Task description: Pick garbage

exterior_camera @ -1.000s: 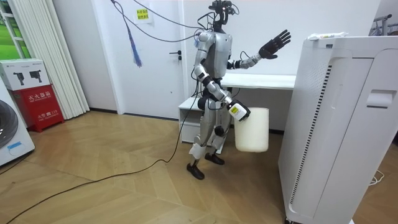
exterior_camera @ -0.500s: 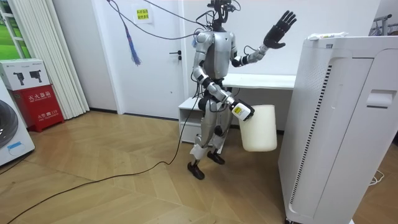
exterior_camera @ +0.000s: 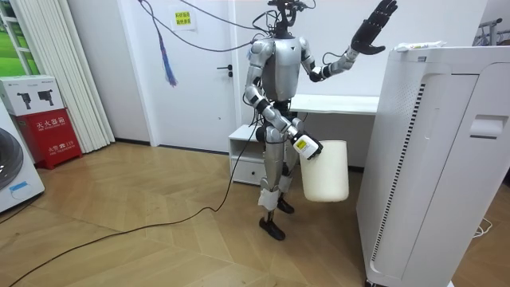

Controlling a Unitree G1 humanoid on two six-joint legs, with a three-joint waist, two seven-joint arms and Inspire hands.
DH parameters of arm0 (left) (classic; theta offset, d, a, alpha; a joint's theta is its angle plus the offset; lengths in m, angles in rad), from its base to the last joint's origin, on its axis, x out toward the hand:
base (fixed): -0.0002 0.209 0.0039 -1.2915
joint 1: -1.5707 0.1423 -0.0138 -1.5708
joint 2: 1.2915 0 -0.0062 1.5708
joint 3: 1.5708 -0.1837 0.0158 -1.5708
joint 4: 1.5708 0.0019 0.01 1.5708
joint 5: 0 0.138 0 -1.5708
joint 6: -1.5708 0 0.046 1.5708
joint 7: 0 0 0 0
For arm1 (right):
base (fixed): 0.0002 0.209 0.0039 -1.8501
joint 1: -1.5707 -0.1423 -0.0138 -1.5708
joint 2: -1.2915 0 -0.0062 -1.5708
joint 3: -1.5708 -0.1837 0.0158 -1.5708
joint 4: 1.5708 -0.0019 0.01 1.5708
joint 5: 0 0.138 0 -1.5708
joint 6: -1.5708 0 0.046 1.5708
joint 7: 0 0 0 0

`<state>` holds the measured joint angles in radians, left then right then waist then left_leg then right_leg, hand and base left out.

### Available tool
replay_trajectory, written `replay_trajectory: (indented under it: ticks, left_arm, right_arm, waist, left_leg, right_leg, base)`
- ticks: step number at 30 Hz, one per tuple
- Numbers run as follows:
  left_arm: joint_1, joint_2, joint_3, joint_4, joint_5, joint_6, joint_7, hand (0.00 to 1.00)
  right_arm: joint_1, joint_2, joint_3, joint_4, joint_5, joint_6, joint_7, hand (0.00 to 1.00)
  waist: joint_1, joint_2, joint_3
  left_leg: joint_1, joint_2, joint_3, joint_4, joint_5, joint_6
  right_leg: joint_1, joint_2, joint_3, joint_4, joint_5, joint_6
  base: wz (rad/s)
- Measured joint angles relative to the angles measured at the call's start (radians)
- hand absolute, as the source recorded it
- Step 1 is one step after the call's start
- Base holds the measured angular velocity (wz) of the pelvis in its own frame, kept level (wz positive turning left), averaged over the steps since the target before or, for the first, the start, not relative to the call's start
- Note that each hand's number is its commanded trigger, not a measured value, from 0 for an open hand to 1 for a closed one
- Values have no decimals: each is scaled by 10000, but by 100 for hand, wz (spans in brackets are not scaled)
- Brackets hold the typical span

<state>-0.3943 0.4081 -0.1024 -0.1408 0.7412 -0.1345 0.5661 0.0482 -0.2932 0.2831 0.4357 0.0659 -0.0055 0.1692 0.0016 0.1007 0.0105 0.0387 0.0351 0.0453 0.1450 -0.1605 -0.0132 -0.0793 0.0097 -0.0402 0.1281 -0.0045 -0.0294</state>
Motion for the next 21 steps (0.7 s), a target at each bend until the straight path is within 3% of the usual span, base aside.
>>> replay_trajectory:
  ticks: [9,14,21]
  left_arm:
    - [-539,354,15,741,73,997,-262,0]
    - [-558,412,24,859,86,1297,-334,0]
    - [-554,415,27,846,171,1580,-587,0]
  right_arm:
    - [-29,-153,-37,-3,-22,648,301,100]
    - [-29,-152,-105,-3,-61,720,321,100]
    - [-69,-163,-297,-15,-63,724,291,100]
  waist:
    - [14,36,30]
    - [12,186,40]
    - [61,142,47]
  left_leg:
    - [122,-179,98,35,-111,201]
    - [214,-211,110,23,-125,235]
    - [188,-252,130,49,-124,236]
  right_leg:
    - [22,-5,76,403,-309,127]
    - [97,-29,84,430,-346,164]
    - [67,-100,51,490,-492,202]
  base:
    - [7]
    - [0]
    - [1]
